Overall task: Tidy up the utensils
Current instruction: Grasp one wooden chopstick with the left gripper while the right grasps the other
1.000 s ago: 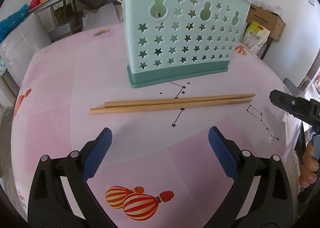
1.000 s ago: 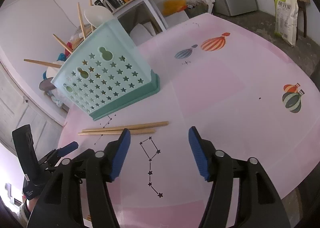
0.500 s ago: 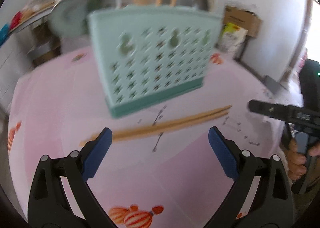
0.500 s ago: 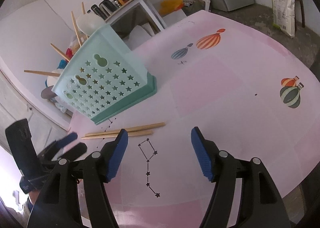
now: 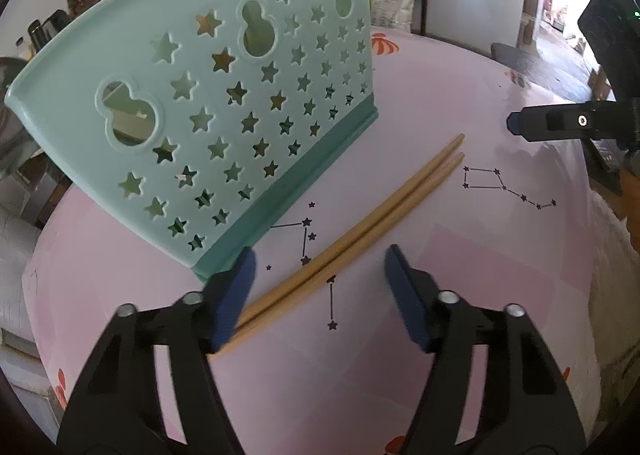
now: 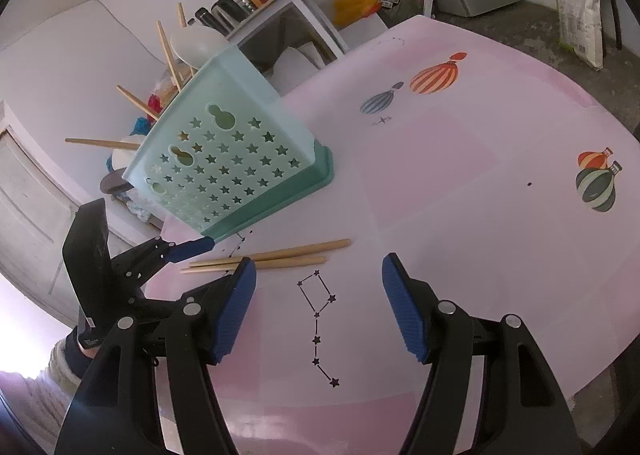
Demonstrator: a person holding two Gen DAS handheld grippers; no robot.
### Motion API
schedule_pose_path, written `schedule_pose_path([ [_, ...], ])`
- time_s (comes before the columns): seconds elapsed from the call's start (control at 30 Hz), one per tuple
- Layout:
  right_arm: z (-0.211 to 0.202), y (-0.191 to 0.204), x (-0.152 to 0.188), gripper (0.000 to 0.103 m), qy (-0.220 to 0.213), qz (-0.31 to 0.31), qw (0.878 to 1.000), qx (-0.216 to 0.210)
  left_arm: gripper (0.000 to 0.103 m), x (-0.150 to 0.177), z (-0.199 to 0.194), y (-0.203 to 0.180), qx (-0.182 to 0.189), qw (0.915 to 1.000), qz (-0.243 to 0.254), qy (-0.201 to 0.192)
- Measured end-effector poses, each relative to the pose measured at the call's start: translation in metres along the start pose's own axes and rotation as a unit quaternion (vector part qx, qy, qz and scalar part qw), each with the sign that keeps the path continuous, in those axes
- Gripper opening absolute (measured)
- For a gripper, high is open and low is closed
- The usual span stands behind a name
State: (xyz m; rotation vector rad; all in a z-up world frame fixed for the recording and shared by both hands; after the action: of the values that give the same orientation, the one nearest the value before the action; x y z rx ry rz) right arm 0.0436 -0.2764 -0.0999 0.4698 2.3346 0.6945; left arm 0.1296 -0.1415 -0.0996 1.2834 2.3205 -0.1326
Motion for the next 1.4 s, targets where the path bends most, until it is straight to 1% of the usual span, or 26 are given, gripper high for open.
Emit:
schedule_pose_path([
  [0.03, 0.001, 0.000, 0.000, 0.064, 0.001, 0.000, 1.000, -0.001, 0.050, 0.001, -0.001, -0.001, 0.006, 1.0000, 0.002, 0.002],
  [0.1, 0.002, 0.003, 0.000, 0.064, 0.004, -0.001, 1.000, -0.006, 0.034, 0.002, -0.001, 0.000, 0.014, 0.9999, 0.006, 0.007],
  [0.2, 0.001, 0.010, 0.002, 0.064, 0.007, -0.005, 1.000, -0.015, 0.022, 0.003, 0.001, -0.010, 0.027, 0.9994, 0.008, 0.022],
  [0.33, 0.004, 0.021, 0.006, 0.064, 0.021, -0.011, 0.999, -0.023, 0.016, 0.006, 0.000, -0.014, 0.063, 0.9959, -0.041, 0.050],
  [0.4, 0.007, 0.027, 0.010, 0.064, 0.032, -0.013, 0.999, -0.021, 0.014, 0.009, 0.000, -0.016, 0.070, 0.9940, -0.063, 0.056],
  [0.47, 0.012, 0.031, 0.014, 0.057, 0.044, -0.012, 0.999, -0.019, 0.013, 0.011, -0.002, -0.021, 0.098, 0.9894, -0.090, 0.057],
  [0.5, 0.014, 0.032, 0.016, 0.056, 0.048, -0.009, 0.999, -0.017, 0.013, 0.012, -0.002, -0.022, 0.116, 0.9860, -0.106, 0.057],
  [0.53, 0.017, 0.033, 0.018, 0.053, 0.053, -0.005, 0.998, -0.016, 0.012, 0.014, -0.003, -0.024, 0.138, 0.9805, -0.129, 0.055],
  [0.6, 0.021, 0.032, 0.018, 0.049, 0.059, 0.004, 0.998, -0.014, 0.012, 0.018, -0.002, -0.025, 0.159, 0.9728, -0.160, 0.051],
  [0.63, 0.024, 0.032, 0.018, 0.047, 0.061, 0.010, 0.998, -0.013, 0.012, 0.019, -0.001, -0.025, 0.172, 0.9672, -0.180, 0.048],
  [0.77, 0.031, 0.033, 0.013, 0.042, 0.061, 0.023, 0.998, -0.009, 0.012, 0.025, -0.002, -0.027, 0.198, 0.9522, -0.230, 0.033],
  [0.8, 0.034, 0.035, 0.010, 0.041, 0.060, 0.022, 0.998, -0.007, 0.012, 0.026, -0.001, -0.028, 0.210, 0.9459, -0.246, 0.028],
  [0.87, 0.037, 0.035, 0.008, 0.037, 0.058, 0.020, 0.998, 0.003, 0.012, 0.029, 0.001, -0.033, 0.240, 0.9291, -0.280, 0.022],
  [0.93, 0.041, 0.037, 0.006, 0.034, 0.057, 0.014, 0.998, 0.016, 0.012, 0.033, 0.004, -0.038, 0.275, 0.9073, -0.317, 0.016],
  [0.97, 0.041, 0.037, 0.006, 0.033, 0.056, 0.014, 0.998, 0.019, 0.012, 0.036, 0.006, -0.041, 0.304, 0.8883, -0.344, 0.012],
  [1.0, 0.041, 0.036, 0.007, 0.033, 0.056, 0.013, 0.998, 0.024, 0.012, 0.039, 0.009, -0.043, 0.322, 0.8752, -0.361, 0.011],
  [1.03, 0.041, 0.035, 0.008, 0.032, 0.056, 0.012, 0.998, 0.029, 0.012, 0.041, 0.008, -0.045, 0.331, 0.8673, -0.372, 0.010],
  [1.07, 0.041, 0.033, 0.009, 0.029, 0.056, 0.011, 0.998, 0.034, 0.012, 0.042, 0.009, -0.046, 0.329, 0.8669, -0.375, 0.006],
  [1.13, 0.041, 0.031, 0.009, 0.028, 0.056, 0.012, 0.998, 0.036, 0.012, 0.043, 0.006, -0.045, 0.307, 0.8762, -0.371, -0.003],
  [1.2, 0.040, 0.030, 0.008, 0.028, 0.051, 0.007, 0.998, 0.046, 0.012, 0.043, 0.002, -0.044, 0.277, 0.8924, -0.357, -0.009],
  [1.23, 0.041, 0.030, 0.007, 0.028, 0.050, 0.005, 0.998, 0.048, 0.012, 0.043, 0.000, -0.044, 0.257, 0.9019, -0.347, -0.011],
  [1.3, 0.040, 0.029, 0.008, 0.028, 0.049, 0.006, 0.998, 0.047, 0.012, 0.042, -0.007, -0.034, 0.237, 0.9133, -0.331, -0.014],
  [1.37, 0.038, 0.028, 0.010, 0.027, 0.048, 0.002, 0.998, 0.049, 0.012, 0.040, -0.013, -0.038, 0.226, 0.9226, -0.312, -0.019],
  [1.4, 0.037, 0.027, 0.011, 0.027, 0.048, -0.001, 0.998, 0.050, 0.012, 0.038, -0.015, -0.039, 0.224, 0.9251, -0.306, -0.021],
])
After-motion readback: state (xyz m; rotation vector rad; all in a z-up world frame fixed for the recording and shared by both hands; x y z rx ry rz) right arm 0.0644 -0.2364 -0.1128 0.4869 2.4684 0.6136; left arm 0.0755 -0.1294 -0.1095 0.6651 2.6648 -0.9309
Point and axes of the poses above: each gripper's, at about its wrist camera, not at the fingertips, and z roughly the way its jaws point, y to its left, x to its underside, the point moved 6 cm from there along z, roughly the way its jaws point, and after that the axes turned 8 degrees about y, right-handed, at the moved point
